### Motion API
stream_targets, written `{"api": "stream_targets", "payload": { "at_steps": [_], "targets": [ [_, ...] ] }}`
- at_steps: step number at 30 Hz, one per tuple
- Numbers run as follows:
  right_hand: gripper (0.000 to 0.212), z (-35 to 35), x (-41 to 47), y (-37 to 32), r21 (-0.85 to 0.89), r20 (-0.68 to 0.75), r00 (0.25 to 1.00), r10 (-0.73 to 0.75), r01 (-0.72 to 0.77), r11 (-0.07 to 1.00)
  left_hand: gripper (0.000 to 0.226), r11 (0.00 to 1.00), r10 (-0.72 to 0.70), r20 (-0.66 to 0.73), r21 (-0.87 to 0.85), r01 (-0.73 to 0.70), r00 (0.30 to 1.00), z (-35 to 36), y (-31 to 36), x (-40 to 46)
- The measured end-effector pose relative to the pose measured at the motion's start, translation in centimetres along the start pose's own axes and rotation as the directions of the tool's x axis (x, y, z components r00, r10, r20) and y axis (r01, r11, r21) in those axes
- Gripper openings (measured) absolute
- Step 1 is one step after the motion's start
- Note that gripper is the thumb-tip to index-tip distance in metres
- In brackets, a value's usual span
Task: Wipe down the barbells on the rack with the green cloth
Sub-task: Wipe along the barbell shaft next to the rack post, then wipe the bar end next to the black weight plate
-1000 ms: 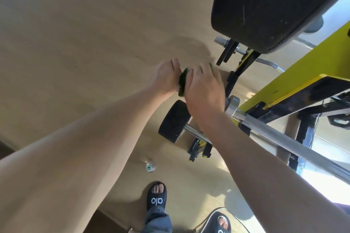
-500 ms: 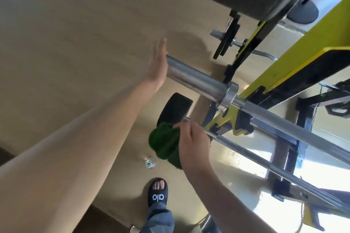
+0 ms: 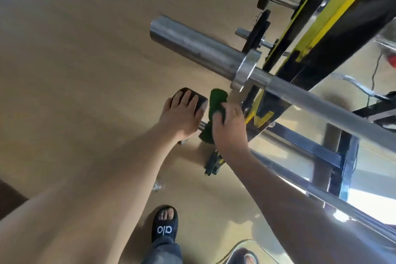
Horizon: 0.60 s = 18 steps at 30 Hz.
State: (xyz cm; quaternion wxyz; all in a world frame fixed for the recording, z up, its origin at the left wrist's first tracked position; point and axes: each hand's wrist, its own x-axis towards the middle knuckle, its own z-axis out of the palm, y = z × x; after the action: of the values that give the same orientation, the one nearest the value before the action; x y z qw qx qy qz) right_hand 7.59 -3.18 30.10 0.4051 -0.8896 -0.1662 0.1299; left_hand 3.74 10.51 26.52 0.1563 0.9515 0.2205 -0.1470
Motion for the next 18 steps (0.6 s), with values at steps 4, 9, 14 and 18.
{"api": "stream_targets", "payload": {
  "at_steps": [4,9,14,18],
  "targets": [
    [0.033,4.7,1.1,5.3,-0.591,0.405,0.894,-0.194,0.418,0.69,0.056,0.999,-0.022,-0.15,0.041,0.028,0.989,2.6,-0.1,0.2],
    [0.046,4.4,1.5,9.1,-0.678,0.346,0.893,-0.289,0.451,0.58,0.05,0.999,-0.021,-0.328,0.016,0.028,0.944,4.6,-0.2,0.7],
    [0.042,3.5,2.3,9.2,-0.659,0.422,0.857,-0.297,0.515,0.548,0.046,0.998,-0.03,-0.556,0.035,0.059,0.831,6.3,0.2,0.8],
    [0.031,4.5,3.7,9.1,-0.628,0.427,0.841,-0.332,0.54,0.56,0.047,0.998,-0.028,-0.696,0.025,0.064,0.718,7.7,0.6,1.5]
  ]
}}
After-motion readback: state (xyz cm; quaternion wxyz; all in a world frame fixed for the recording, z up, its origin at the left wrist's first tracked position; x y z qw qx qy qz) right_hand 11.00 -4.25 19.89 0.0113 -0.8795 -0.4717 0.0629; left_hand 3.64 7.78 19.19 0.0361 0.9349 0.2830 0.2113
